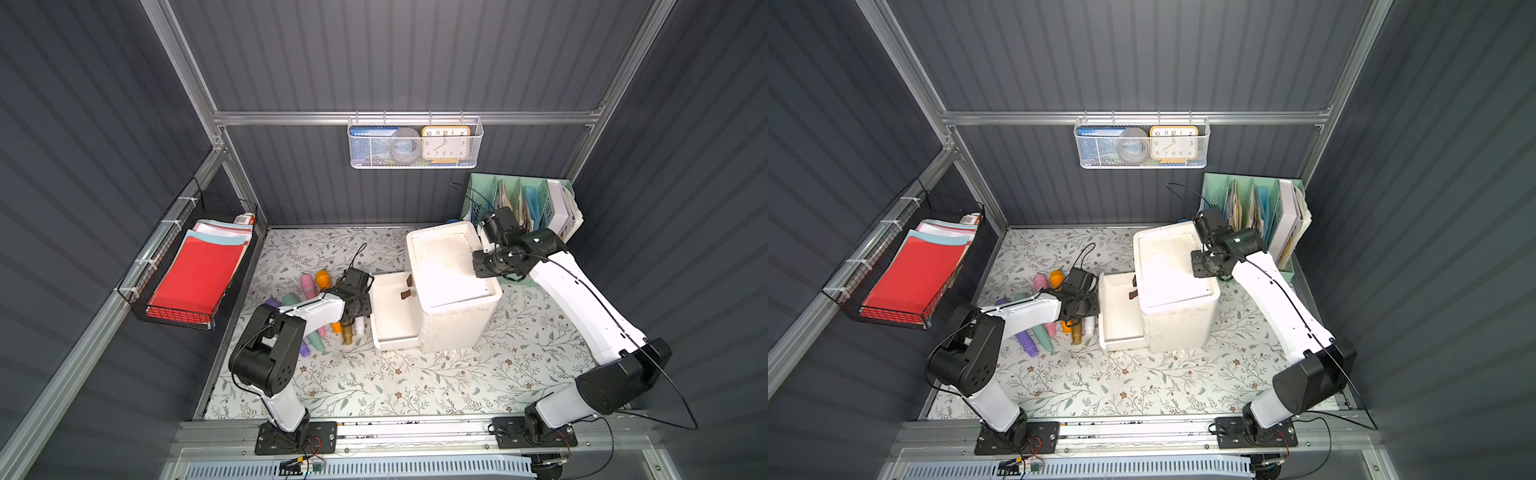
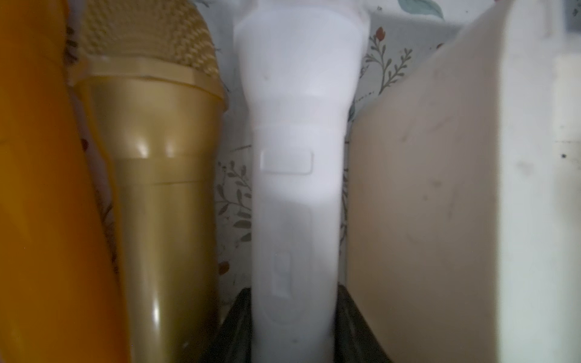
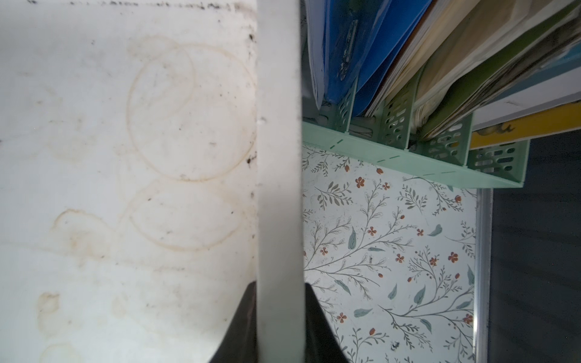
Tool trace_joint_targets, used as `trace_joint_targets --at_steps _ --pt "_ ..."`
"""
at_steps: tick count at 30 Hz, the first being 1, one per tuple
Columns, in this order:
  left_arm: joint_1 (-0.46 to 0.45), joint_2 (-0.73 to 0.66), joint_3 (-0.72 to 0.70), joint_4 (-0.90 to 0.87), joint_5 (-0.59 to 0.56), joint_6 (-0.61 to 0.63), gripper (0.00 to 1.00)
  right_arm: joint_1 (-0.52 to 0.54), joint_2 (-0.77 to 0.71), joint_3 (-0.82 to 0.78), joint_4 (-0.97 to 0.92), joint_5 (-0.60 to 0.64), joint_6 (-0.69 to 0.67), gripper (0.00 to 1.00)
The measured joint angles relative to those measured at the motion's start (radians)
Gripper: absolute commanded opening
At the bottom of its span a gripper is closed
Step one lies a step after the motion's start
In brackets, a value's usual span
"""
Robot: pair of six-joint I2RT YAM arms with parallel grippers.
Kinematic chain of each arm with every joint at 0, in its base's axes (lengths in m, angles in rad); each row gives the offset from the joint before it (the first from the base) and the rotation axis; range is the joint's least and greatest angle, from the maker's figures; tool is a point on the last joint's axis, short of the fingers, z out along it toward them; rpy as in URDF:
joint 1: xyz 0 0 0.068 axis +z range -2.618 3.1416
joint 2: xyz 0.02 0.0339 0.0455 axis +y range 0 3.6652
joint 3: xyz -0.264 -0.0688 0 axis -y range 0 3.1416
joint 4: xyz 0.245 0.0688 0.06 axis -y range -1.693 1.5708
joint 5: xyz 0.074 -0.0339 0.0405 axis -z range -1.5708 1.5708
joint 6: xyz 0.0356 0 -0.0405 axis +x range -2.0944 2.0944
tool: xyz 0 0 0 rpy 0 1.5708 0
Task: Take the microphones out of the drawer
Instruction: Place the microphone at the center of the board, then close the drawer in the storage box.
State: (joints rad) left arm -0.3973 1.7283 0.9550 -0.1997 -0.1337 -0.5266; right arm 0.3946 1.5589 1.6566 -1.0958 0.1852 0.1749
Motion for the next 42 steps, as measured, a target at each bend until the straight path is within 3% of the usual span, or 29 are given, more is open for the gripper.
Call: trace_joint_targets --at_steps 18,29,35,38,40,42 --pt "0.005 0.019 0.005 -0.021 -0.010 0.002 0.52 0.000 0.000 0.000 0.000 0.000 0.000 0.03" --pt "0.005 -0.048 0.028 -0.064 -0.020 0.002 0.53 0.000 0.000 0.000 -0.001 0.000 0.000 0.03" --pt "0.006 -0.148 0.033 -0.079 -0.034 0.012 0.41 0.001 0.001 0.001 -0.001 0.002 0.000 0.03" --pt "0.013 -0.193 0.032 -0.081 -0.037 0.022 0.23 0.002 0.002 0.002 -0.003 0.003 0.000 0.03" --pt "0.025 -0.223 0.027 -0.076 -0.024 0.034 0.03 0.002 0.004 0.005 -0.005 0.003 0.000 0.03" --pt "0.039 -0.250 0.011 -0.060 0.005 0.039 0.00 0.003 0.006 0.007 -0.006 0.003 0.001 0.03"
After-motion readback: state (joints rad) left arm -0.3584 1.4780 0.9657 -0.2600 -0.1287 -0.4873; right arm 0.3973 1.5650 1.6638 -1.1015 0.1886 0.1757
